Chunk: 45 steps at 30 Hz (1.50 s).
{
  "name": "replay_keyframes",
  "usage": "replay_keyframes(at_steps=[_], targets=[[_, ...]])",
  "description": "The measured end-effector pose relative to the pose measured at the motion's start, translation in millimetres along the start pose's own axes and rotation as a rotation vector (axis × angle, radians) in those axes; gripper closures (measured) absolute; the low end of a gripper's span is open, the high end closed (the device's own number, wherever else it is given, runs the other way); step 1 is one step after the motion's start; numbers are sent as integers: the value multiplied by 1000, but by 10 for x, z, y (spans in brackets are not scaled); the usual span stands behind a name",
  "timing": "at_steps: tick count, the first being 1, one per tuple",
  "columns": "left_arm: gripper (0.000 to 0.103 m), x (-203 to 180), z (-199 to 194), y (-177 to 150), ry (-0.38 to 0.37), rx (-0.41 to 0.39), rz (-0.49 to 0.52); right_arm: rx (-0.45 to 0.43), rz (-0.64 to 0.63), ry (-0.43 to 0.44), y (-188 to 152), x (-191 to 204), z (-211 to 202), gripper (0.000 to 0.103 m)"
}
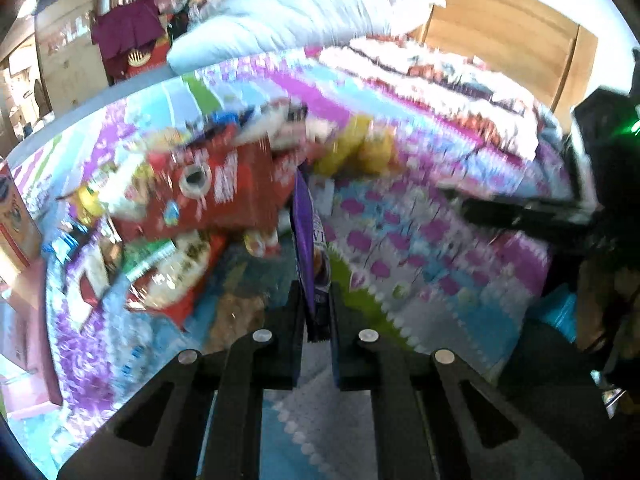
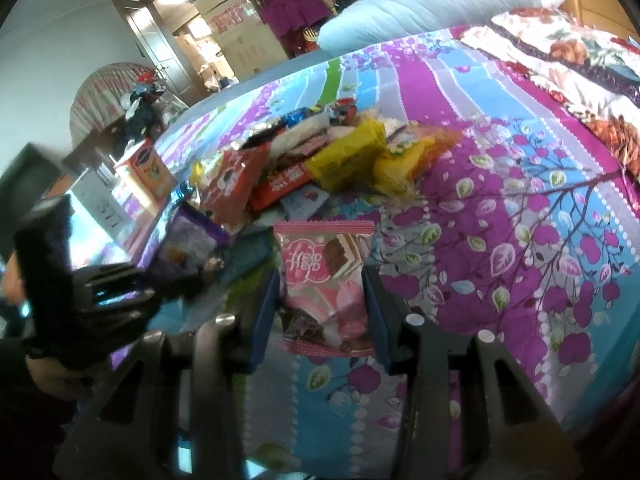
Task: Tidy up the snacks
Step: 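Carry the pink and purple packets toward the blue bowl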
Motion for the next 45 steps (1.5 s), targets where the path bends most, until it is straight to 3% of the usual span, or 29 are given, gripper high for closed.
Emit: replay_keyframes(at_steps=[7,16,23,30,35,45], targets=[[94,337,-788,389,33,-171,-89,-63,-85,27,363,458,-146,60],[94,1297,-2100,454,195,-371,-227,-112,-226,162,825,1643,-155,60],[94,2197,-3060,76,358,-479,-375,-115,-338,311,1052,2888,-42,60],[94,2847,-3875,-380,485,-567,-481,-71,-450,436,986,4110,127,60],[94,3110,-4267,-715,537,-603,-538,-41,-531,505,817,4889,206,60],[94,3546,-4637,-1417,586,-626,-662,73,-621,574,326,5794,529,60]])
Point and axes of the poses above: each gripper's, at about its wrist camera, not at the fingertips, and z roughly the way its jaws point, x to its left, y to its top, the point moved 10 cm from there along z, roughly the way its jaws point, and after that the axes turned 5 degrees about z, right-handed, at the moved point
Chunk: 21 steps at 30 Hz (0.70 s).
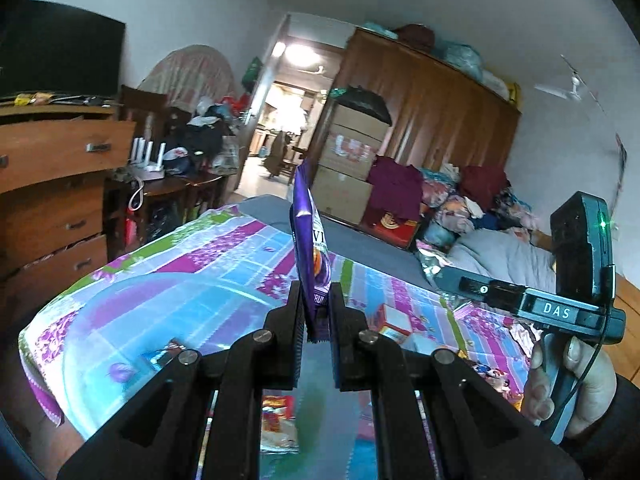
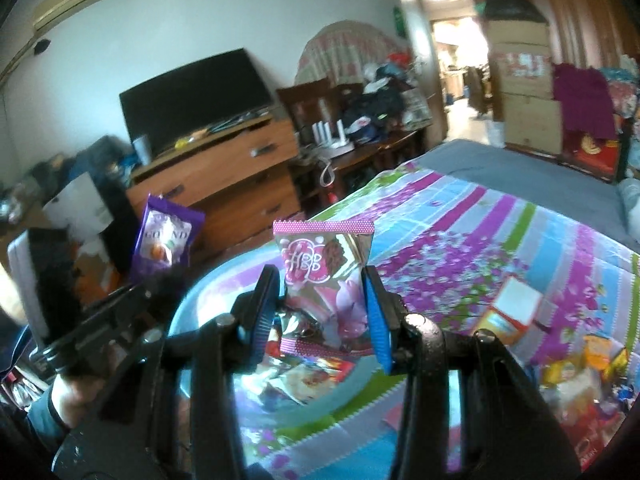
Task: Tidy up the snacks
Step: 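Carry the pink and purple packets toward the blue bowl, then open both tools to drop the pink and purple packets into the blue bowl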
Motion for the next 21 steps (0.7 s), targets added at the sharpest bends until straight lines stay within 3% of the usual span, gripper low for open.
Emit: replay_keyframes(at_steps=[10,21], targets=[[94,283,-50,-130,0,8,-60,61,-33,28,-122,316,340,60],[94,365,-53,-211,-91,7,-161,65,-35,26,-130,348,380,60]])
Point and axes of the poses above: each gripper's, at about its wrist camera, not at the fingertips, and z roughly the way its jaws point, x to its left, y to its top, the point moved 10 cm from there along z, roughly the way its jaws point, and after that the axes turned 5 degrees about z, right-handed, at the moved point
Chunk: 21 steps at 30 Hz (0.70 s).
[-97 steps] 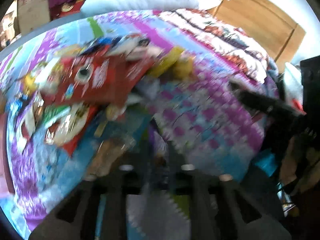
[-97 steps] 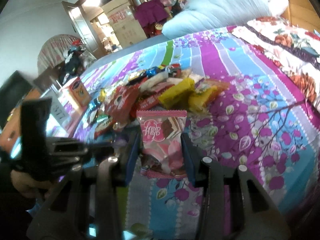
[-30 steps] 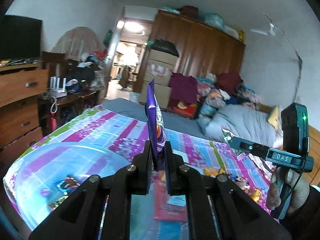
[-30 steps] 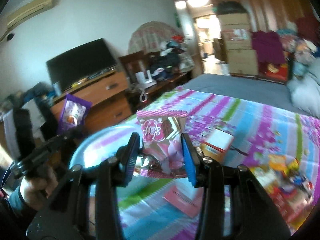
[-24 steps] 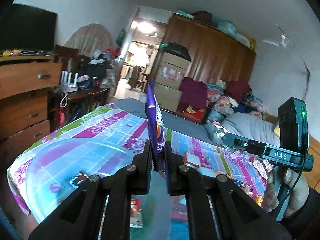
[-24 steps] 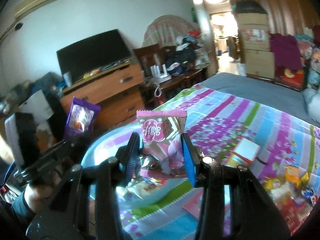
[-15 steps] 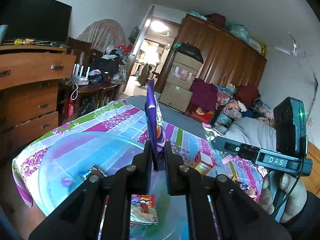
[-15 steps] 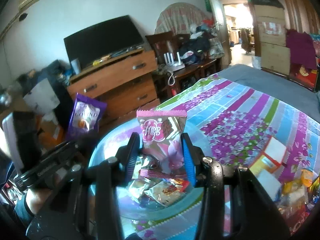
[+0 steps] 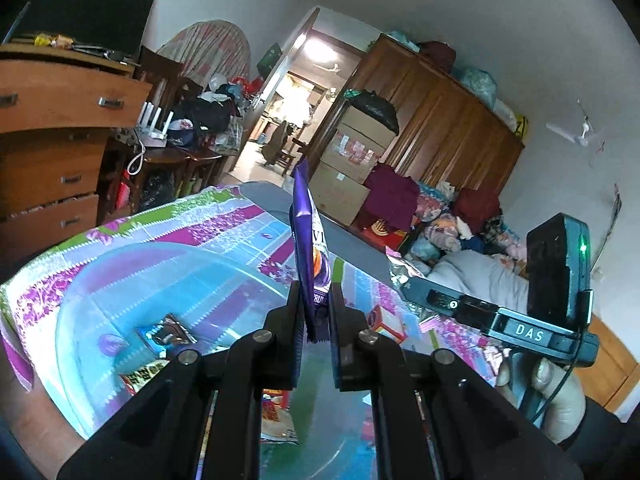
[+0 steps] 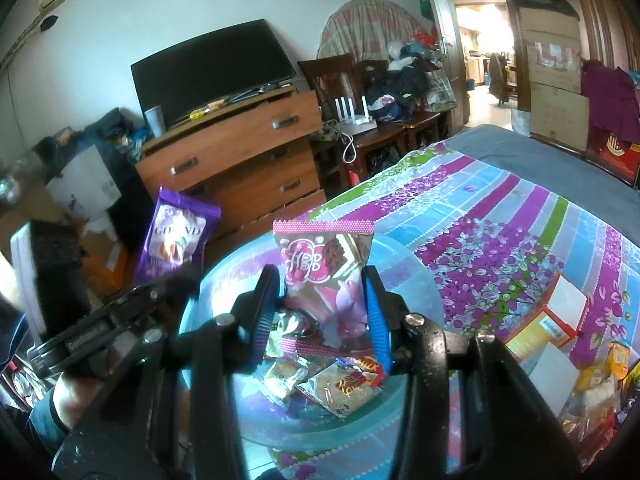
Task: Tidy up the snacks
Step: 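Open both tools to drop the pink and purple packets into the blue bowl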
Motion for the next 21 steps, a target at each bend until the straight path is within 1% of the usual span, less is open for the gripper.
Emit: replay_keyframes(at_steps=[4,8,21], targets=[[94,-24,1,-8,-50,-3,-35,1,-1,1,1,18,19,60],[94,-8,10,-9,-74,-4,-61,6,-8,3,-16,26,79,60],[94,16,55,-48,-66,13,-69,14,-7,4,-60,12,150,60]])
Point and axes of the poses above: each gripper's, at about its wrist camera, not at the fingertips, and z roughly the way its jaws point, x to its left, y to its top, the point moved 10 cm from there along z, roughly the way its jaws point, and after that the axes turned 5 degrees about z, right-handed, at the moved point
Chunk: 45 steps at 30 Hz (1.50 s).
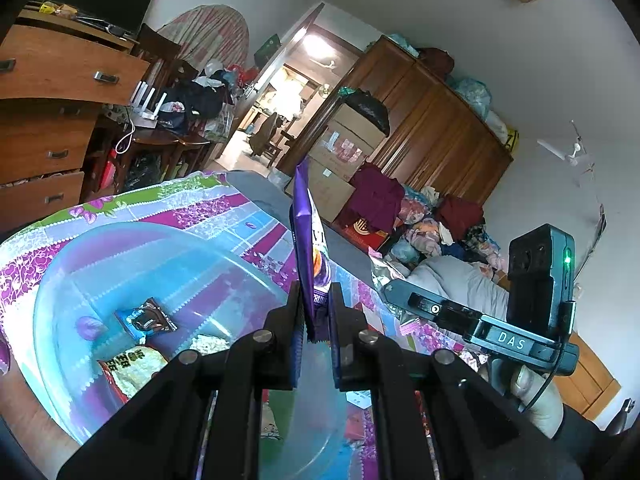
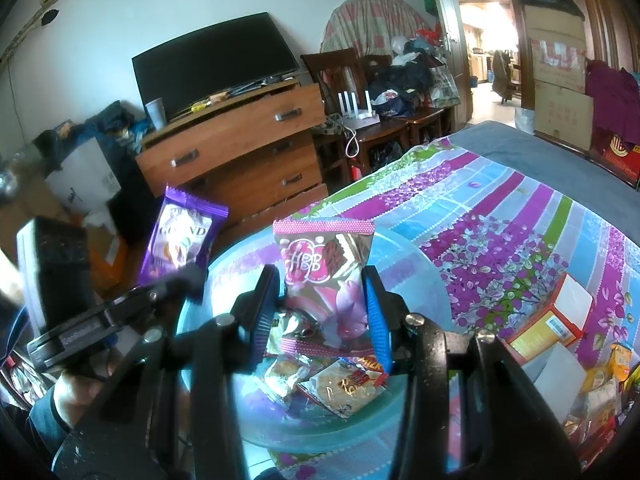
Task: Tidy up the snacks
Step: 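Open both tools to drop the pink and purple packets into the blue bowl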
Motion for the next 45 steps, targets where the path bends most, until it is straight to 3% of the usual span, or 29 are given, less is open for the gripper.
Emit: replay_keyframes(at_steps=[23,25,27,34,36,38,43,45], targets=[[93,46,59,-138,73,38,20,27,8,7,-209,-57,126,59],[82,58,61,-146,84,41,15,30,10,10,-223,-57,134,59],[53,89,55,-159,105,39,18,35,12,10,-221,-65,144,58],[42,146,47,-165,145,32,19,43,29,20,-223,-66,116,57],[39,154,54,-167,157,35,18,41,23,22,-221,-45,108,39],[30,164,59,-174,182,40,29,32,21,17,-217,-36,90,35],[25,153,76,-217,291,57,131,45,43,14,-359,-88,58,35],[13,168,89,-246,351,66,175,59,62,6,-507,-143,42,34]])
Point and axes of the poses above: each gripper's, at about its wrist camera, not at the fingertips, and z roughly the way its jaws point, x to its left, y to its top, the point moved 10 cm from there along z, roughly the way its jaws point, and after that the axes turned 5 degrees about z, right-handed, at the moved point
